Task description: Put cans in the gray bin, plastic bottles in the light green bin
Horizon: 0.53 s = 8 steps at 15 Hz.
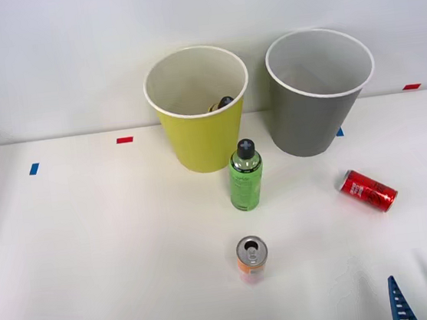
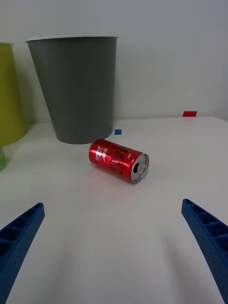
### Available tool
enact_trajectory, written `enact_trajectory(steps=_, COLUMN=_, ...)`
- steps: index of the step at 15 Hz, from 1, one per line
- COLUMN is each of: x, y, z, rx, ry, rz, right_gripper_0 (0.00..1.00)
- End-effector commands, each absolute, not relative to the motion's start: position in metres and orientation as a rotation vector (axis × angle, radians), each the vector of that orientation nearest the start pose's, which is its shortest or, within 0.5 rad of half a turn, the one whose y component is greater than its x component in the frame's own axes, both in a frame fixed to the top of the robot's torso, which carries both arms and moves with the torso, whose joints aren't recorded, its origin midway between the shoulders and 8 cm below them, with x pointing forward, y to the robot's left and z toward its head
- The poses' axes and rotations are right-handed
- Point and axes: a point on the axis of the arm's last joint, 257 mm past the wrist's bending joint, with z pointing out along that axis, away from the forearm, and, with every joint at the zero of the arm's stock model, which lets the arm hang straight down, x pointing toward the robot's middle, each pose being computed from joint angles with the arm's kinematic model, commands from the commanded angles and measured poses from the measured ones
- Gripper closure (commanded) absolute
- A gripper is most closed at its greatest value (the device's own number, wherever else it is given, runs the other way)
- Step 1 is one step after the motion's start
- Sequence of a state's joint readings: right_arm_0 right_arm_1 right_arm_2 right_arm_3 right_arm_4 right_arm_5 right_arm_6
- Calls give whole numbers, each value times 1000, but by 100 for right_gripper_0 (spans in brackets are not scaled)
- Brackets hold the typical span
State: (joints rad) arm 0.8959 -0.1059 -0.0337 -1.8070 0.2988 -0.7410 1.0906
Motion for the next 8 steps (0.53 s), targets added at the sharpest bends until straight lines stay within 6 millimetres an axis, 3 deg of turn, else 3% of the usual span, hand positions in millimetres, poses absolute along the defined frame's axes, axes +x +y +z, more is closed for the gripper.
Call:
enact_trajectory(steps=1, x=248, y=-300, z=-272, rx=12, ry=1504, rz=21, right_gripper_0=0)
enact_trajectory(steps=8, x=248, y=-300, z=-272, rx=12, ry=1504, rz=21, right_gripper_0=0)
